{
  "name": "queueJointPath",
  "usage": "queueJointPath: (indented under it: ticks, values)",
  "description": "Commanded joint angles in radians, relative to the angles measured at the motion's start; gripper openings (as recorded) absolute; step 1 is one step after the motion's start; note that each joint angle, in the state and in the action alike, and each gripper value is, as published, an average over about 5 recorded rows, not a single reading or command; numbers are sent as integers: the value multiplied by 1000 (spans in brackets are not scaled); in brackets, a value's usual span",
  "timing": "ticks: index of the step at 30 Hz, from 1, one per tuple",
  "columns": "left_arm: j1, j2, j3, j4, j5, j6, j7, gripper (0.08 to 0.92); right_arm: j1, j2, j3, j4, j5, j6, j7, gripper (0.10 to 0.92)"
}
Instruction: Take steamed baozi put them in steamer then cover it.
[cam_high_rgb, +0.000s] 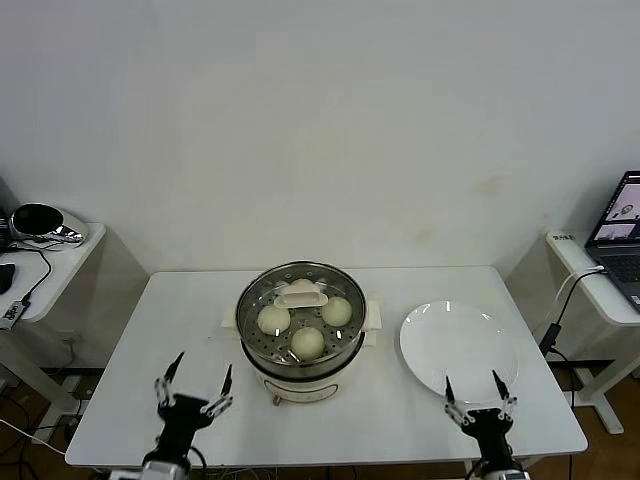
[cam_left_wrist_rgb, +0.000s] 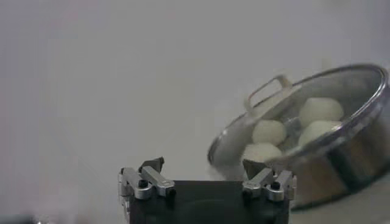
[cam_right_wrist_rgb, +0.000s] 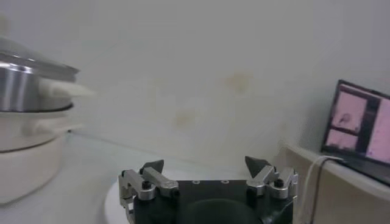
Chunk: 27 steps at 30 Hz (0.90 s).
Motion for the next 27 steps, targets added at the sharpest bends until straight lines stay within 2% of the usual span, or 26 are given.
queueJointPath:
  ticks: [1,8,27]
  values:
    - [171,-44,-115,80,-352,-163,-22,823,-50,-37,-73,14,82,-42,-41,823]
    - [153,-57,-108,134,-348,-197,7,823,-82,-28,-100,48,88,-61,-49,823]
    - [121,-34,-89,168,-334,-161,40,823,-119,-16,-111,99,112,-75,-8,823]
